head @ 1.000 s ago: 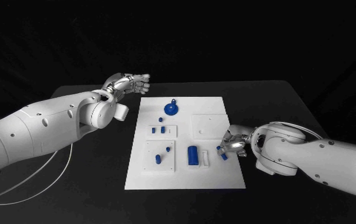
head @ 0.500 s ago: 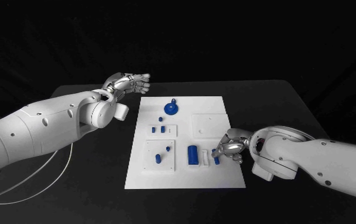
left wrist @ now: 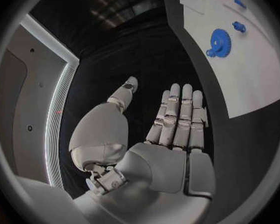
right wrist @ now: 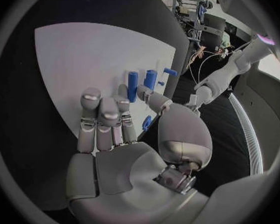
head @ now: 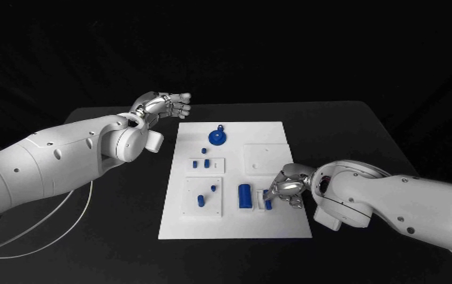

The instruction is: Assemble the parts on the task board

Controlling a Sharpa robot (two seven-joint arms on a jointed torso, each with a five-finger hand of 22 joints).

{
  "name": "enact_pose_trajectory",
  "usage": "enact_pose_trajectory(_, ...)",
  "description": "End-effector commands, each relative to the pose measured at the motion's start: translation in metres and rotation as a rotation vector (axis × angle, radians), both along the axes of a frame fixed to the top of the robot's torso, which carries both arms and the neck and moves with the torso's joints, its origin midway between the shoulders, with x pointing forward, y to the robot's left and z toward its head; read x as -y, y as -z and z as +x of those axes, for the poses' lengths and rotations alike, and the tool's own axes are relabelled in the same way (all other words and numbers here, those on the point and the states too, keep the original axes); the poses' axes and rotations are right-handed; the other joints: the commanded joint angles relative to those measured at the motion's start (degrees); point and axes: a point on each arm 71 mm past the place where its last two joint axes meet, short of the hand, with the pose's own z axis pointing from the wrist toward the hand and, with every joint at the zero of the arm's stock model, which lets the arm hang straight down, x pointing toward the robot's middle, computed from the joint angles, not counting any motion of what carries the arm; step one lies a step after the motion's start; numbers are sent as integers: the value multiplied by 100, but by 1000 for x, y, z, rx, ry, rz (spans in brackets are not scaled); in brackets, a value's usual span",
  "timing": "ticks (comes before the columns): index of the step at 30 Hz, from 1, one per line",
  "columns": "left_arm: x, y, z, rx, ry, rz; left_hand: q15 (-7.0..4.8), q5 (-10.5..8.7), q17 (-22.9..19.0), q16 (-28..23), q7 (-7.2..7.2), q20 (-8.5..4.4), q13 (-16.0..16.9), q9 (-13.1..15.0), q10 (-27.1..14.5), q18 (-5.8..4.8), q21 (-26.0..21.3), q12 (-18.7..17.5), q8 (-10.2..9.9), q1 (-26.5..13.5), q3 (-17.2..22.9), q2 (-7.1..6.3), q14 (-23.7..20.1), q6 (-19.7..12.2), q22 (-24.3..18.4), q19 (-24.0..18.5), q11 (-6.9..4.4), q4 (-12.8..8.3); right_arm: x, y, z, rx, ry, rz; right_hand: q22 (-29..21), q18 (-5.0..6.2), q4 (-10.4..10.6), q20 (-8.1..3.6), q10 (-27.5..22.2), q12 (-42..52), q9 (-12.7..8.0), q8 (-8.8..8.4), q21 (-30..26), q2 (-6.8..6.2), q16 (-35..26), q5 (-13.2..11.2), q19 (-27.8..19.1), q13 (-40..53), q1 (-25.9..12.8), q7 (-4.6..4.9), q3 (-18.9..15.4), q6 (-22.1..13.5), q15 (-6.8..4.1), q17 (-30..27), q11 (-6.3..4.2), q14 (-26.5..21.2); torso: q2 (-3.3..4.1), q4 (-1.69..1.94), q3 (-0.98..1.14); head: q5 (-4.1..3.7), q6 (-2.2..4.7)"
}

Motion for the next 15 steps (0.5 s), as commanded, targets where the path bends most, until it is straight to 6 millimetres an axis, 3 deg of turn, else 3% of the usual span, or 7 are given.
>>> enact_pose_trajectory(1, 3, -1, 0, 2, 15, -10, 19, -35, 10, -32, 8, 9, -9, -7, -36, 103, -39, 3, -20, -24, -37, 20, -3, -45, 6, 20, 9, -13, -4, 0, 0, 12, -14, 4, -7, 169, -5, -37, 20, -25, 3, -11, 21, -62, 20, -26, 0, 6, -8, 8, -35, 37, -26, -9, -6, 30, 3, 4, 4, 6, 0)
enact_pose_trajectory(15, 3, -1, 0, -3, 22, -10, 19, -37, 16, -35, 9, 9, -9, -8, -34, 102, -42, 4, -20, -32, -42, 23, -1, -46, 10, 21, 9, -11, -8, 3, 2, -16, -36, -14, -22, 169, 21, -49, 6, -34, -4, -20, 10, -114, 11, -153, -9, 10, -2, 10, -79, 24, -27, -15, -5, 23, 1, 3, 0, 27, 6)
